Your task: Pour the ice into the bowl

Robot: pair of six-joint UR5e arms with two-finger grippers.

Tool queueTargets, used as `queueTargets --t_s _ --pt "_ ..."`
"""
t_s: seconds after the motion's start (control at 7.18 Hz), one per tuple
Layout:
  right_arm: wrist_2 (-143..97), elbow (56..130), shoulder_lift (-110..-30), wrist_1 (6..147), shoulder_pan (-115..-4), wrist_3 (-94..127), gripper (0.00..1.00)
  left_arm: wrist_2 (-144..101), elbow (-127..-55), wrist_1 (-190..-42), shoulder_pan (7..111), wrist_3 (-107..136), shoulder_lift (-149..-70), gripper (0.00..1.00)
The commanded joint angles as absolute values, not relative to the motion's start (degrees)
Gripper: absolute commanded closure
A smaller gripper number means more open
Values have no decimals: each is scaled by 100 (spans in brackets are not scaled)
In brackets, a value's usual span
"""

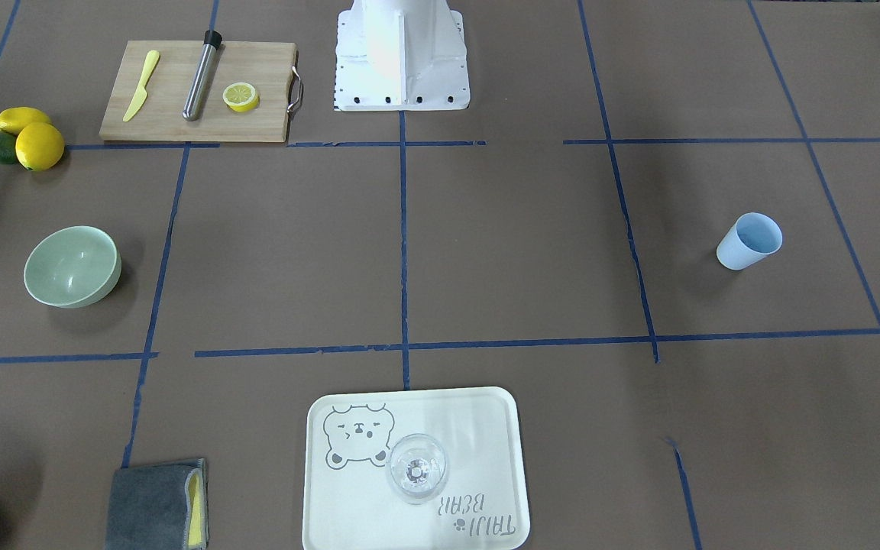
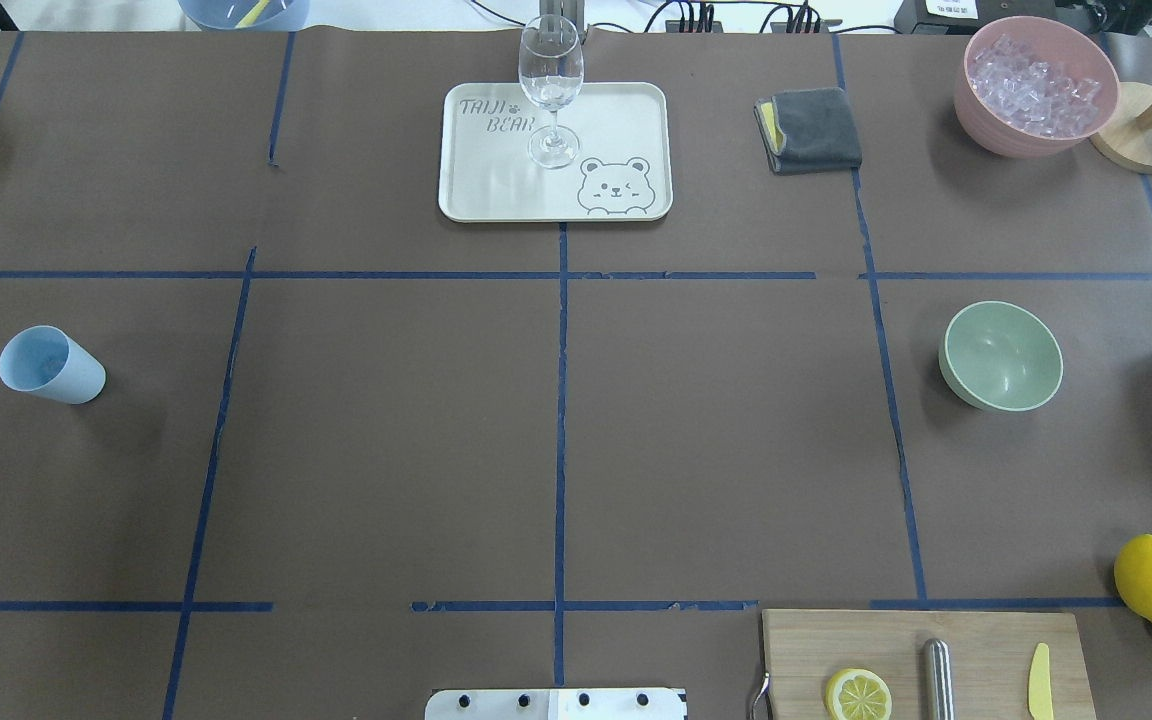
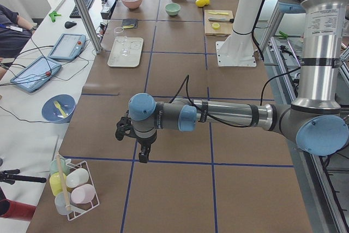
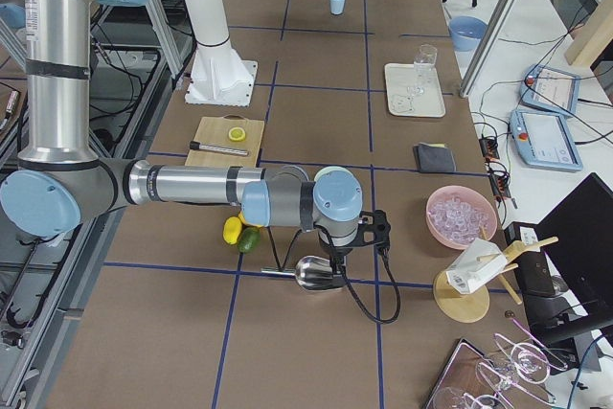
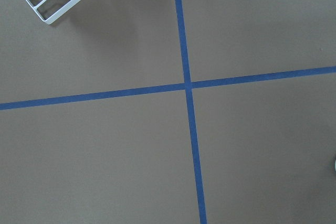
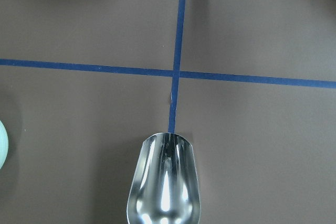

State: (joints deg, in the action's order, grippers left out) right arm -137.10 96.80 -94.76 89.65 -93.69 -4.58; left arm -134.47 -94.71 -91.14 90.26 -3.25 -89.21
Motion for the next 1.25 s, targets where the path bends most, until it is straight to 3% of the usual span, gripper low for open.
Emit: queueTargets --t_s 0.0,0.7,0.84,1.11 --pt "-13711 9694 -9466 8965 -9369 -431 0 -13447 -9466 -9114 9026 -325 -8921 0" --pt "-13807 9843 -9448 8974 -9299 -413 0 -13395 -9755 -9770 9026 -141 -9000 0" --pt "-13808 9792 -9039 9052 -9281 -404 0 -13421 -10008 -9930 9026 -132 -8974 0" --pt "-13825 9547 -9044 8983 -9142 -308 0 -13404 -10797 -9984 8974 478 -8660 0"
